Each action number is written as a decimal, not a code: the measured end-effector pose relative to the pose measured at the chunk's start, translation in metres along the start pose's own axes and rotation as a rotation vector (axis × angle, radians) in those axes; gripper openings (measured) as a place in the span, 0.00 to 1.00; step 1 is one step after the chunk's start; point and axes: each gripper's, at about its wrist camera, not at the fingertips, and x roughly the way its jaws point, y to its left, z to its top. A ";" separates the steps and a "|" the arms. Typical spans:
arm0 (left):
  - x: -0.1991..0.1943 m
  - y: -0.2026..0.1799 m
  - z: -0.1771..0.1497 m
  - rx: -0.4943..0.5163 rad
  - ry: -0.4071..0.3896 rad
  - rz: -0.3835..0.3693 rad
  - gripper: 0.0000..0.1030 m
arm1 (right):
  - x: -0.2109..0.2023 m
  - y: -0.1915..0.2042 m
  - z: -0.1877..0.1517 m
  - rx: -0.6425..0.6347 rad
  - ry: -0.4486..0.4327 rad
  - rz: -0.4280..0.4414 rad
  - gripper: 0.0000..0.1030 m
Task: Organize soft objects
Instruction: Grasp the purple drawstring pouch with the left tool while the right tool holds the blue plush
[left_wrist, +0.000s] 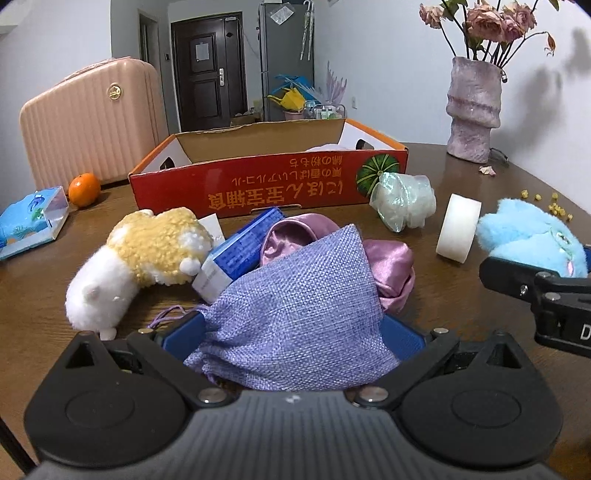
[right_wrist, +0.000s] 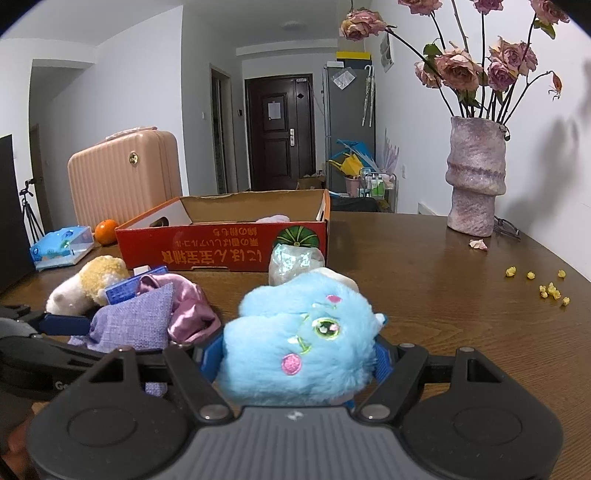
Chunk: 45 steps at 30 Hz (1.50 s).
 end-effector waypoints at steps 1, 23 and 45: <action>0.000 -0.001 0.000 0.004 -0.001 0.002 1.00 | 0.000 0.000 0.000 0.000 0.002 -0.002 0.72; -0.005 0.008 -0.005 0.003 -0.006 0.036 0.68 | 0.005 -0.003 -0.001 0.019 0.009 -0.041 0.72; -0.053 0.025 -0.013 -0.010 -0.121 0.013 0.41 | -0.014 0.011 -0.008 0.006 -0.060 -0.021 0.72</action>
